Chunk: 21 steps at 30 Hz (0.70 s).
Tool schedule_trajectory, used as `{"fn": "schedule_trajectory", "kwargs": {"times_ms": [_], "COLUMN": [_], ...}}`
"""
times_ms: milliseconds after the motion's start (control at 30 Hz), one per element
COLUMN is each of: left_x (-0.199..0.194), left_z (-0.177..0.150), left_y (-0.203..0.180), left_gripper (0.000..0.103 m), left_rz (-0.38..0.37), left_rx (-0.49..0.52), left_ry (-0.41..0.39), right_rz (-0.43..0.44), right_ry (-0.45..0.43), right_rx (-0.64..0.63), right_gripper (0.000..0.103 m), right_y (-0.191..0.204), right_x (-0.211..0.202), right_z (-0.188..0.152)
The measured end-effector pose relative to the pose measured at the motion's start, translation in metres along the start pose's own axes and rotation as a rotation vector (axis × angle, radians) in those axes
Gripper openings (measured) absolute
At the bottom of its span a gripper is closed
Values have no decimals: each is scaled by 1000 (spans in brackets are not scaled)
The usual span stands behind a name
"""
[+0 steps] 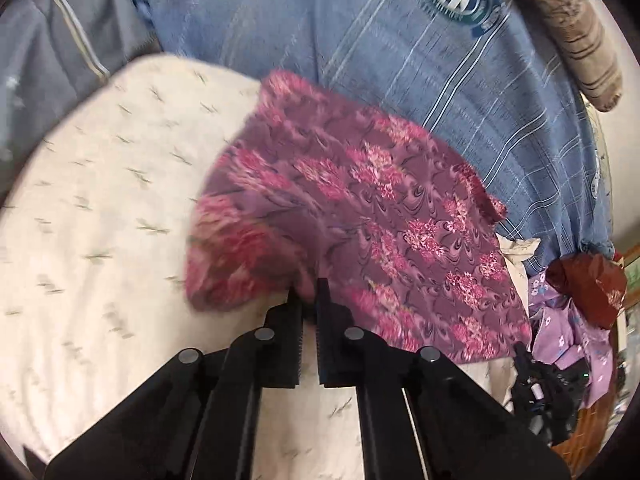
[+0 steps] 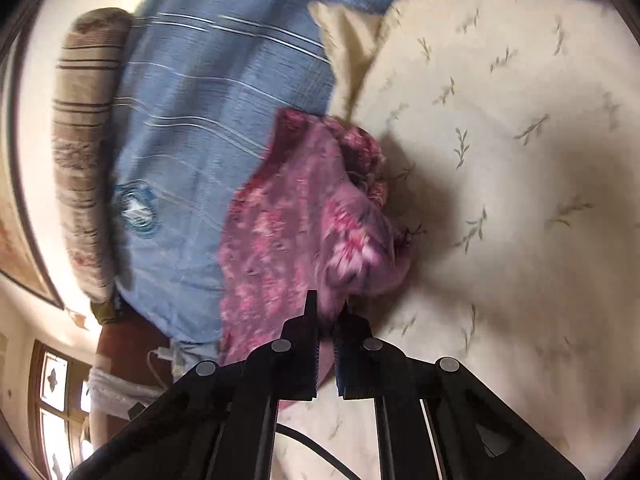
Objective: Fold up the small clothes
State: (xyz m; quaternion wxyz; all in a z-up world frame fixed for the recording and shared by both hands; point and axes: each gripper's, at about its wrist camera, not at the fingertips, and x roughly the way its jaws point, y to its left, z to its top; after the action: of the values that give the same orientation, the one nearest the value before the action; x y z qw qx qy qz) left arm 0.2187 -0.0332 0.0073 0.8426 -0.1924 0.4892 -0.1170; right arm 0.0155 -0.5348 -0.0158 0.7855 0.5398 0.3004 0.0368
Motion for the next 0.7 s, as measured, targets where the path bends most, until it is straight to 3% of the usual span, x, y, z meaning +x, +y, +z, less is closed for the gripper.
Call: {"fn": "schedule_trajectory", "kwargs": {"times_ms": [133, 200, 233, 267, 333, 367, 400, 533, 700], "left_x": [-19, -12, -8, -3, 10, 17, 26, 52, 81], "left_z": [-8, -10, -13, -15, -19, -20, -21, -18, 7], "left_y": [10, 18, 19, 22, 27, 29, 32, 29, 8], "left_gripper": [0, 0, 0, 4, 17, 34, 45, 46, 48], "left_rz": [-1, -75, -83, -99, -110, -110, -110, -133, -77], "left_rx": [0, -40, -57, -79, -117, -138, -174, -224, -187], "left_ry": [-17, 43, 62, 83, 111, 126, 143, 179, 151], "right_rz": [9, 1, -11, -20, -22, -4, 6, 4, 22], "right_ry": [2, 9, 2, 11, 11, 14, 26, 39, -10], "right_rx": [-3, 24, 29, 40, 103, 115, 118, 120, 80], "right_gripper": [5, 10, 22, 46, 65, 65, 65, 63, 58], "right_y": [-4, -12, -15, -19, -28, -30, -31, -34, -23], "right_x": [-29, -36, -38, -37, -34, -33, -26, 6, 41], "right_z": [-10, -14, -14, -15, -19, -19, -18, -7, 16]}}
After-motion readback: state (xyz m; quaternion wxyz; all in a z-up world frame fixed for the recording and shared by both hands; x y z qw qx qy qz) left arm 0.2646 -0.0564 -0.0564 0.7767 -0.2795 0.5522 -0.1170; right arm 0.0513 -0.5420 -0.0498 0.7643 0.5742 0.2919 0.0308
